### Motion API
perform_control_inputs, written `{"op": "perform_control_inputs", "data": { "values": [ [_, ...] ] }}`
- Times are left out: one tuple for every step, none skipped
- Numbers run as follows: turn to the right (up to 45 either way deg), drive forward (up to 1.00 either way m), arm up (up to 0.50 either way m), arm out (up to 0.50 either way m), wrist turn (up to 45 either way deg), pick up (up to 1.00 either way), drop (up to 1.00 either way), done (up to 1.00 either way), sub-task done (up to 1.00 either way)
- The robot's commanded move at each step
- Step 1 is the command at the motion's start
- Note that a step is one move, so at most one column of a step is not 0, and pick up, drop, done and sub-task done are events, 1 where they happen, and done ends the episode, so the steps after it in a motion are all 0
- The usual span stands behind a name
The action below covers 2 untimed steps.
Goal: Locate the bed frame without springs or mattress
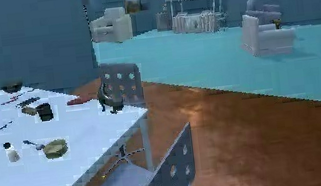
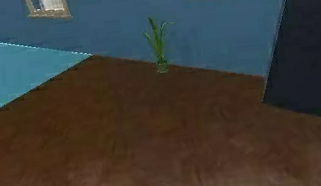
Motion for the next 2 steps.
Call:
{"op": "perform_control_inputs", "data": {
  "values": [
    [45.0,0.00,0.00,0.00,0.0,0.00,0.00,0.00,0.00],
    [45.0,0.00,0.00,0.00,0.0,0.00,0.00,0.00,0.00]
  ]
}}
